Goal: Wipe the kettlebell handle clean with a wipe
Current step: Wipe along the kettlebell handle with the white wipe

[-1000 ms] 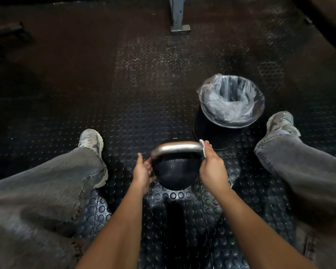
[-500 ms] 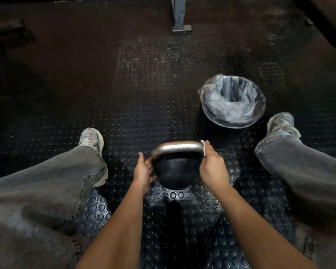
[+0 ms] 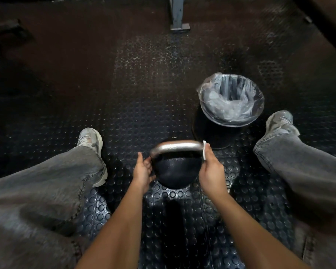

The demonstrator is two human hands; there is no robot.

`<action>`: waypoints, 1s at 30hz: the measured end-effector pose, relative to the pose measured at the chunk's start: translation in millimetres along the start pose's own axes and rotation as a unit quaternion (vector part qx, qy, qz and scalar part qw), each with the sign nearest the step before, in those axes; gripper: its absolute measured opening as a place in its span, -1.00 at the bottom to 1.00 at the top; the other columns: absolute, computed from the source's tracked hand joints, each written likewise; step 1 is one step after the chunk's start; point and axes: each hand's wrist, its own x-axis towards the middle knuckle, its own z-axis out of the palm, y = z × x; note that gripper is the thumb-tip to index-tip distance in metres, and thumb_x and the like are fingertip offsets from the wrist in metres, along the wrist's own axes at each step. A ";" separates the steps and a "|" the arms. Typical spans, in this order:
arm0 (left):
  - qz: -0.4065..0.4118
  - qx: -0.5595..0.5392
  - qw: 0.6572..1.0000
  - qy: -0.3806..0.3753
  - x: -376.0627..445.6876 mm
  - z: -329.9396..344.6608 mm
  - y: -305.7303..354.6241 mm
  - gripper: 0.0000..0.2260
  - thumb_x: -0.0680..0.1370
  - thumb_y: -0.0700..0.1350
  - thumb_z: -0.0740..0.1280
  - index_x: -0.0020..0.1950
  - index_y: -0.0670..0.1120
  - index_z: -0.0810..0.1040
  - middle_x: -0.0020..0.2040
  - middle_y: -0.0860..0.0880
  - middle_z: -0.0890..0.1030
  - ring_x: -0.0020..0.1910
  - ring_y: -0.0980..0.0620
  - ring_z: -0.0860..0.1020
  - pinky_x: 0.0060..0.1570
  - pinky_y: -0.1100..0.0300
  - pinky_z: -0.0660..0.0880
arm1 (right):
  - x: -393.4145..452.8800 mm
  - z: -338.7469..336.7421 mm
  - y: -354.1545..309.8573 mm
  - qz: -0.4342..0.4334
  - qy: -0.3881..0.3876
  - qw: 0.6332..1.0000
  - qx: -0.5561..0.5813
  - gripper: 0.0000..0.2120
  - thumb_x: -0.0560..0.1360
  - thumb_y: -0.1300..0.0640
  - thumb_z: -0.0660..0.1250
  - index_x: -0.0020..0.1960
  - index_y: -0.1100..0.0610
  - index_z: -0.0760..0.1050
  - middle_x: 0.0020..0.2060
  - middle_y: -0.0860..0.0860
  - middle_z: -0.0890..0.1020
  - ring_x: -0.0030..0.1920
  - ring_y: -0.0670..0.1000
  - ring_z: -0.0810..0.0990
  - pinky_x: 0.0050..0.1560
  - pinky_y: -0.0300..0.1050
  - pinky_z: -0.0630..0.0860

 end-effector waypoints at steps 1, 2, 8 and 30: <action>0.002 0.003 1.000 -0.003 -0.5 0.3 0.1 -0.30 0.63 0.35 -0.14 0.49 -0.08 0.42 0.42 -0.12 0.50 0.45 -0.09 0.41 0.29 -0.07 0.34 | 6.6 -1.4 -1.8 0.045 0.000 0.999 0.011 -0.42 0.61 0.35 0.08 0.61 0.06 0.19 0.38 0.12 0.53 0.38 0.12 0.49 0.37 -0.13 0.41; 0.002 0.004 1.000 -0.004 -1.0 0.2 0.1 -0.30 0.63 0.35 -0.15 0.49 -0.08 0.42 0.43 -0.12 0.50 0.45 -0.09 0.40 0.33 -0.09 0.32 | 12.9 -3.2 -4.5 0.070 0.000 0.997 0.016 -0.44 0.61 0.34 0.09 0.59 0.09 0.24 0.29 0.17 0.59 0.27 0.16 0.57 0.27 -0.15 0.45; -0.005 -0.003 1.000 0.004 -0.3 0.4 0.4 -0.28 0.60 0.39 -0.11 0.49 -0.06 0.43 0.40 -0.10 0.52 0.39 -0.07 0.46 0.18 -0.05 0.43 | 20.7 0.1 -32.0 -0.185 -0.034 0.978 -0.090 -0.42 0.54 0.44 0.12 0.54 0.17 0.32 0.51 0.08 0.37 0.57 0.08 0.23 0.59 -0.04 0.05; 0.003 0.011 1.000 -0.010 -0.6 -1.8 -3.5 -0.27 0.61 0.38 -0.13 0.52 -0.07 0.38 0.47 -0.11 0.45 0.50 -0.11 0.34 0.50 -0.20 0.19 | -9.3 6.4 -6.5 0.099 0.072 0.981 0.148 -0.48 0.60 0.36 0.17 0.50 0.02 0.41 0.34 0.00 0.58 0.02 -0.12 0.64 -0.01 -0.50 0.48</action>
